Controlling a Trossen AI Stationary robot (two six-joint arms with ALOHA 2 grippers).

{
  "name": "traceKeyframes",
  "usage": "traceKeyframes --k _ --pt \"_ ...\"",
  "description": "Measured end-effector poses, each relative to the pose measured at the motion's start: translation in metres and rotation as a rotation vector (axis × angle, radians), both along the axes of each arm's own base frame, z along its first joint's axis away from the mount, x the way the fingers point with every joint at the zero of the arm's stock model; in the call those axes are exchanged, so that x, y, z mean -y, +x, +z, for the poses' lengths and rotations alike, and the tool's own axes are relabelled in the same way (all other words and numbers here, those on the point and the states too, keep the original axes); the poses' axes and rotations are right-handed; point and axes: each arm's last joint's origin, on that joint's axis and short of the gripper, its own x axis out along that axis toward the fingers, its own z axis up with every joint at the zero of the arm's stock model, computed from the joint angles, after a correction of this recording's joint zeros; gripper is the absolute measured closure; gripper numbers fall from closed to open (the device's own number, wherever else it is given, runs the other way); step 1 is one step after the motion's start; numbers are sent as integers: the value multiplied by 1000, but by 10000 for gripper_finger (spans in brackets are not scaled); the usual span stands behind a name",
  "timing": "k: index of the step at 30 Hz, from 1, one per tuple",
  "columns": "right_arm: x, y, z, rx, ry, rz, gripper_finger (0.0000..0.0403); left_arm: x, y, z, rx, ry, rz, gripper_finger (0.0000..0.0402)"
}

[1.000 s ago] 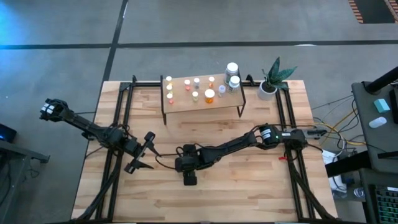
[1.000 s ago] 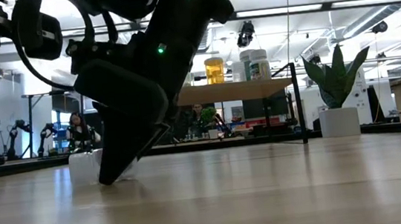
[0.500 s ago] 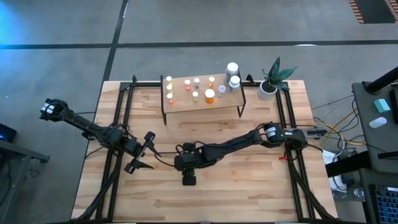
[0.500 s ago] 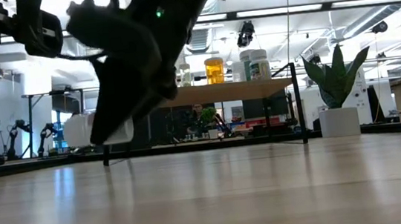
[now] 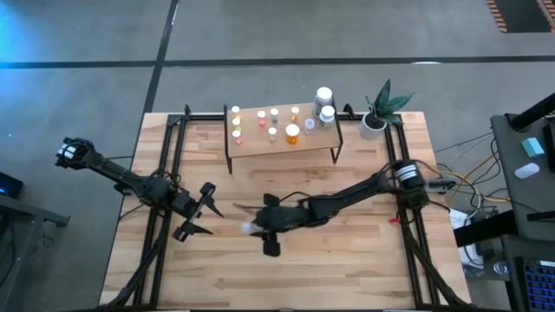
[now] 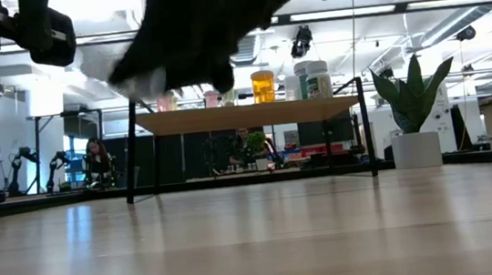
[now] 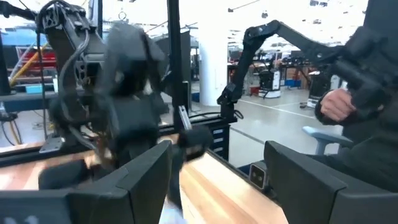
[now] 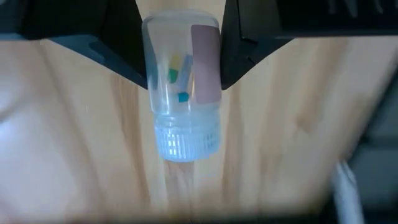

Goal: Pick and place medicine bottles onto shelf by color
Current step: Put the transparent pill bottle on the shelf

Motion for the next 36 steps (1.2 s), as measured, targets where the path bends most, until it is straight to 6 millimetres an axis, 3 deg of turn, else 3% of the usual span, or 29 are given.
traceKeyframes --k 6,11,17,25,36 --pt "8 -31 9 369 101 -5 252 1 10 2 -25 46 112 162" --pt "12 -49 3 511 139 -4 250 6 28 15 -33 89 163 162" --pt "13 -56 -1 558 154 -3 252 13 54 29 -55 128 295 162" --pt "8 -54 6 593 152 16 249 23 82 30 -103 180 308 162" --pt "6 -54 6 590 139 30 247 29 96 29 -120 192 311 163"
